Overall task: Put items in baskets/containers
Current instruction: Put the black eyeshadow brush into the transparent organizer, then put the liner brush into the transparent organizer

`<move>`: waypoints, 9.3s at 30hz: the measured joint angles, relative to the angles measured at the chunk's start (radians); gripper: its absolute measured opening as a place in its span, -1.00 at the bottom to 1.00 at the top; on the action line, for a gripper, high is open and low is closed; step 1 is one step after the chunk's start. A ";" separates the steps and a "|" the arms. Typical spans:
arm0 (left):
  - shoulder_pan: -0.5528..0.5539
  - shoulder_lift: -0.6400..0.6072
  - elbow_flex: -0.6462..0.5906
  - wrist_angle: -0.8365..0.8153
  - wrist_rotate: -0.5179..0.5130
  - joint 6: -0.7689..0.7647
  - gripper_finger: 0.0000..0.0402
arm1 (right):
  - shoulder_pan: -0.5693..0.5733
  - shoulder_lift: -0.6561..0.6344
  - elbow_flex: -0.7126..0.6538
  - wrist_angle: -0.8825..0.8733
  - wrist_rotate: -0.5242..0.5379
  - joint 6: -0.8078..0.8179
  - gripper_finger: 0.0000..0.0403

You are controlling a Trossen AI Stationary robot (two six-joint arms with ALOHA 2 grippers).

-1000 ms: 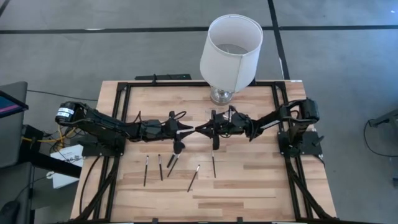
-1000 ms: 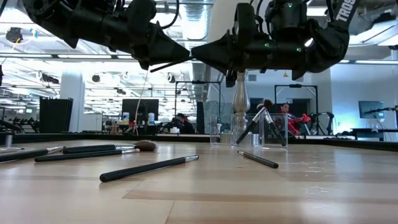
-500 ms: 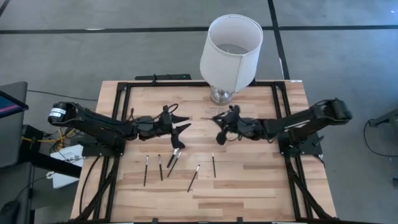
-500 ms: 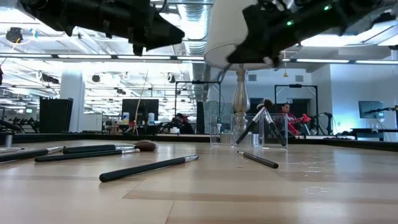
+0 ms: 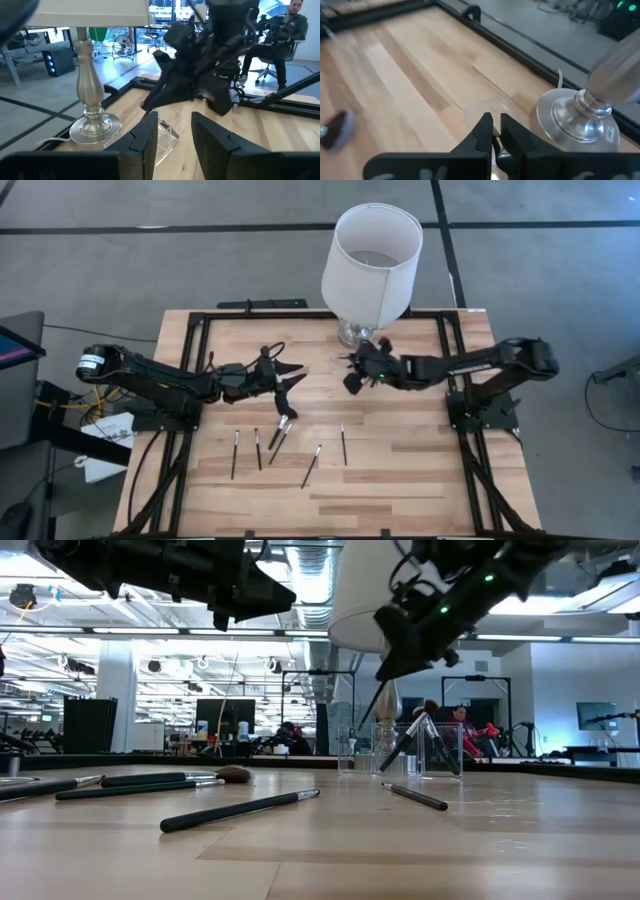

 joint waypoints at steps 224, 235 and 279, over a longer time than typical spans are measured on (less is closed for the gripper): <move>0.023 0.320 -0.014 0.502 0.339 -0.187 -0.45 | 0.415 0.068 0.150 0.397 0.290 -0.239 -0.97; 0.041 0.118 -0.117 0.500 0.317 -0.102 -0.45 | 0.430 0.008 0.047 0.848 0.049 -0.633 -0.97; 0.076 0.120 -0.112 0.555 0.400 -0.026 -0.45 | 0.049 0.474 0.023 1.560 -0.598 -0.183 -0.96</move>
